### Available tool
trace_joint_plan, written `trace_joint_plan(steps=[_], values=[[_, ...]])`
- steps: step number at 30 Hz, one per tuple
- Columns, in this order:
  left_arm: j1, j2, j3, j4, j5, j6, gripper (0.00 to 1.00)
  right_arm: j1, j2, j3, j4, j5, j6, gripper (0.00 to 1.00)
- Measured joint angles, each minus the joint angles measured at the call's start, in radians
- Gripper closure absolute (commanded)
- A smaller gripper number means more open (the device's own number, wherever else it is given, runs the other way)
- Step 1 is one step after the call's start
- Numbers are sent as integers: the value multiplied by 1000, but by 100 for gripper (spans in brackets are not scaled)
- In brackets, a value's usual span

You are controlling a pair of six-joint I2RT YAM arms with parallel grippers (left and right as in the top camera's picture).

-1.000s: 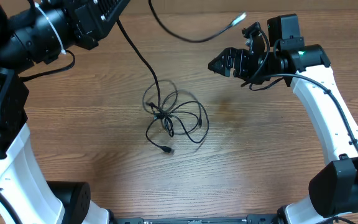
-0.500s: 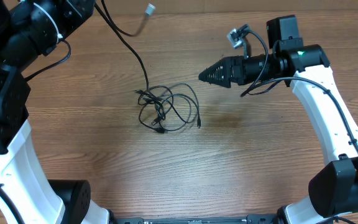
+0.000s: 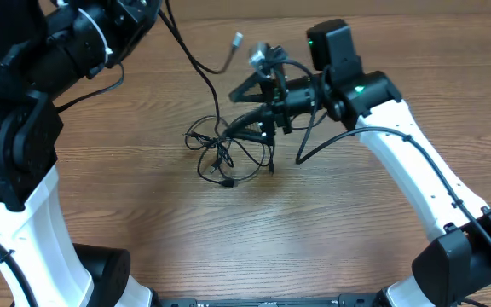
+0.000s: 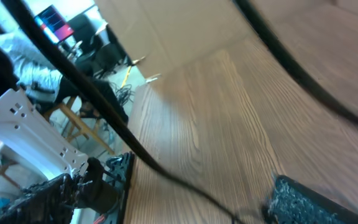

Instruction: Untangle cables

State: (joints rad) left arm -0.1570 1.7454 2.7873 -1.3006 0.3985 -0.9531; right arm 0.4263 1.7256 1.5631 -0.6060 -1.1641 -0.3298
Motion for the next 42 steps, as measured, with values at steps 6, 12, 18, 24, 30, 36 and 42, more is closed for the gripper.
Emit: trace_joint_plan(steps=[6, 12, 18, 24, 30, 36, 42], values=[[0, 2, 0, -10, -21, -20, 96, 76, 0, 0, 74, 39, 13, 11], [0, 9, 0, -35, -26, -20, 96, 117, 0, 0, 119, 174, 129, 96], [0, 23, 0, -105, -84, 15, 88, 96, 0, 0, 119, 293, 280, 96], [0, 34, 0, -219, -188, 96, 51, 24, -21, 29, 124, 389, 390, 96], [0, 75, 0, -337, -237, 172, 23, -32, -96, 117, 285, 436, 554, 96], [0, 134, 0, -386, -218, 248, 16, -68, -206, 167, 549, 444, 780, 96], [-1, 182, -6, -386, -77, 395, 15, -68, -244, 178, 840, 439, 1015, 96]])
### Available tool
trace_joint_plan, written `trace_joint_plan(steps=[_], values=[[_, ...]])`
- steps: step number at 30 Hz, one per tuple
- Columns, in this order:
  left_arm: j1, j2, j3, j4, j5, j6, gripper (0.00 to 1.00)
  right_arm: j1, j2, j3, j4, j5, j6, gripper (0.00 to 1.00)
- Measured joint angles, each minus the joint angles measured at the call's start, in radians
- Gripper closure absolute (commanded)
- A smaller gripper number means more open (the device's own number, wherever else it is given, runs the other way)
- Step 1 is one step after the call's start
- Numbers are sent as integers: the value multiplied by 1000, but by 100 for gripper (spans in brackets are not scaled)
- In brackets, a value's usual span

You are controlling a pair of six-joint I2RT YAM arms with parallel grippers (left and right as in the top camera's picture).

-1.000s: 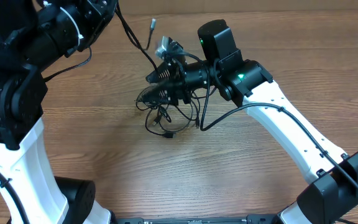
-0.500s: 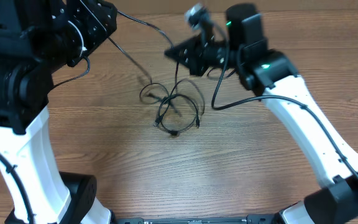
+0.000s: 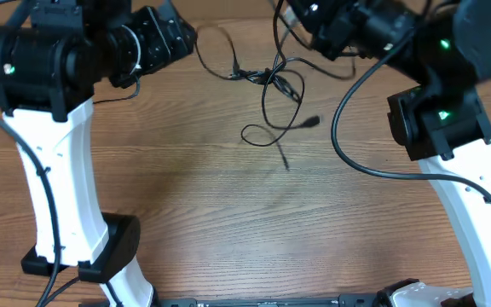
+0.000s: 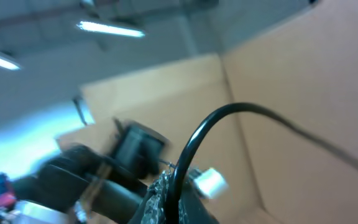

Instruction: Untangle cables

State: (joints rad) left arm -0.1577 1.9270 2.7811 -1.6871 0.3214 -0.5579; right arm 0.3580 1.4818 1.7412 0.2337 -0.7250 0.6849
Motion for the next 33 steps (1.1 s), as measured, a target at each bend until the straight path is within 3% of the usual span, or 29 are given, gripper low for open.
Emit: trace_joint_plan(steps=[5, 10, 16, 24, 29, 33], values=[[-22, 37, 0, 0, 126, 179, 7, 0, 1, 0, 33, 0, 113, 96], [-71, 58, -3, 0, 202, 352, 2, -33, 1, 0, -45, 3, 153, 96], [-97, 58, -11, 0, 233, 451, 7, -136, 2, 0, -110, 8, 180, 96], [-140, 58, -166, 7, 238, 441, 12, -153, 2, 0, -117, 7, 211, 96], [-148, 60, -204, 57, 244, 366, 12, -152, 2, 0, -161, -9, 220, 96], [-148, 60, -204, 96, 243, 239, 14, -148, 4, 0, -200, -16, 227, 96]])
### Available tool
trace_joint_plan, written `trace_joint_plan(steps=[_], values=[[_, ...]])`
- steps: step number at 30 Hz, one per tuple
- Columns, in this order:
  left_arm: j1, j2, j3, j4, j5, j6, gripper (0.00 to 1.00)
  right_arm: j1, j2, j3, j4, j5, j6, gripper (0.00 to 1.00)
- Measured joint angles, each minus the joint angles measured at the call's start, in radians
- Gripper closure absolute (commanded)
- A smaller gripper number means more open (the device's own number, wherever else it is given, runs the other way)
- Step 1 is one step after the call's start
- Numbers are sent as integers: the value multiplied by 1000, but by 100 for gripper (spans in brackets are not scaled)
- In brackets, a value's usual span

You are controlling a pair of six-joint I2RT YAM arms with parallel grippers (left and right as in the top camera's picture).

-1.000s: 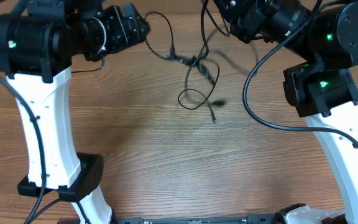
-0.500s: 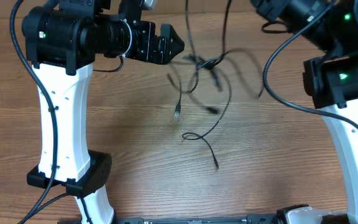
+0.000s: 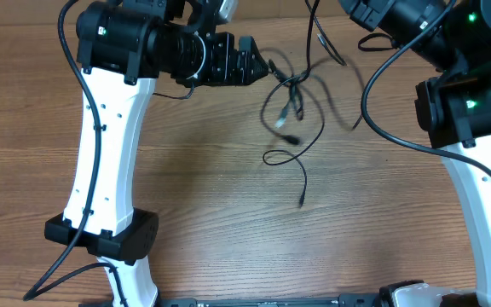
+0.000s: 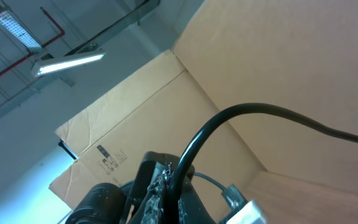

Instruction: Untangle cables

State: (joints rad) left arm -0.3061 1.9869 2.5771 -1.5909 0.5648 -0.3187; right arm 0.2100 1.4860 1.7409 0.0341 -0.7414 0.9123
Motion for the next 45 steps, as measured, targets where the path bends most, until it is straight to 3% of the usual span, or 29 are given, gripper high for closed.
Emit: trace_joint_plan(steps=[6, 11, 14, 17, 21, 32, 41, 45], values=[[-3, 16, 0, 28, 1, -197, 20, 19, 0, 0, -1, -8, 2, 96], [-21, 76, 0, 24, 20, -272, 23, 41, 0, 0, -1, -12, 3, 96], [-33, 129, 0, 18, 64, -293, 32, 45, 0, 0, -13, -13, 3, 96], [-35, 165, -3, 2, 99, -303, 37, 45, 0, 0, -40, -13, -1, 96], [-35, 176, -5, -19, 122, -303, 35, 45, 0, 0, -67, -12, -38, 96], [-29, 175, -5, -43, 255, -268, 37, 45, 0, 0, -204, 51, -257, 96], [-25, 175, -5, -92, 294, -223, 38, 45, 0, 0, -184, 76, -302, 96], [-26, 175, -5, -96, 296, -204, 45, 45, 0, 0, -183, 85, -307, 96]])
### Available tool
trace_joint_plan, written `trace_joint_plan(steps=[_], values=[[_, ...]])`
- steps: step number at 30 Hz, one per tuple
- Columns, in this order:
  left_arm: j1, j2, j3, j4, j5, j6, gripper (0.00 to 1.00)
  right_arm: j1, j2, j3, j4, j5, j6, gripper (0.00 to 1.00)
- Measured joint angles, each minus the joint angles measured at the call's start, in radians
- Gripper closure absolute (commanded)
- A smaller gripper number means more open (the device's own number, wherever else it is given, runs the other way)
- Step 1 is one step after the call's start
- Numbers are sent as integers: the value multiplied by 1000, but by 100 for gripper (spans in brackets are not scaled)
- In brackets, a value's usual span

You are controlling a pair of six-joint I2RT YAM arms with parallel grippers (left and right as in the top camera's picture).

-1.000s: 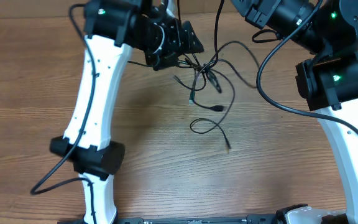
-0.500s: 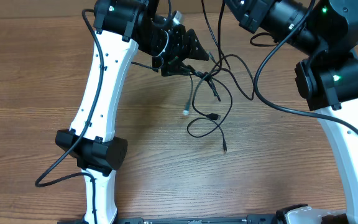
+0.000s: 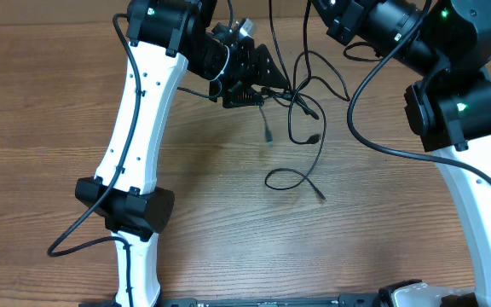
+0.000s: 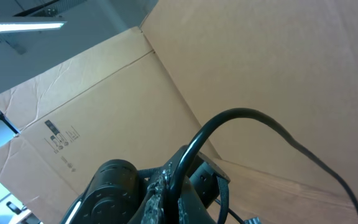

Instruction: Untangle cables

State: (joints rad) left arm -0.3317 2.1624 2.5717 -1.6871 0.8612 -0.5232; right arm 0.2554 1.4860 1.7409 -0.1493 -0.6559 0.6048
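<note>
A tangle of thin black cables (image 3: 297, 95) hangs in the air over the far half of the table. My left gripper (image 3: 262, 78) is shut on the tangle's left side. From the knot a strand drops to a loose loop (image 3: 286, 179), which ends in a plug (image 3: 320, 195) near the wood; a second plug (image 3: 267, 135) dangles on the left. The right arm (image 3: 416, 34) reaches to the top edge of the overhead view, its gripper out of frame there. In the right wrist view my right gripper (image 4: 169, 199) is shut on a black cable (image 4: 241, 114) that arches up and off to the right.
The wooden table (image 3: 228, 247) fills the overhead view. The white left arm (image 3: 139, 111) stands on its base (image 3: 126, 209) at mid left. The right arm's white link (image 3: 476, 196) runs down the right side. Cardboard boxes (image 4: 241, 56) stand behind the table.
The left gripper has moved slightly right and stays shut on the tangle. The hanging loop and its plug now sit lower and further right. The right gripper still holds its cable high.
The tangle first lay bunched on the middle of the table with the right gripper at it. Then it hung lifted at the far side between both arms. Later the left gripper held the knot's left side, and now strands hang spread out with a loop trailing down.
</note>
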Motion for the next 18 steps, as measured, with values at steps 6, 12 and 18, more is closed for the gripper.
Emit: trace_joint_plan(steps=[6, 12, 18], values=[[-1, 0, 0, 0, 3, 9, 62, 0, 0, 0, 0, 13, -3, 96], [-1, 0, 0, 13, 3, 10, 73, 9, 0, 0, 0, 19, -3, 96], [0, 0, 0, 54, -44, 12, 55, 22, 0, 0, -12, 20, -3, 96]])
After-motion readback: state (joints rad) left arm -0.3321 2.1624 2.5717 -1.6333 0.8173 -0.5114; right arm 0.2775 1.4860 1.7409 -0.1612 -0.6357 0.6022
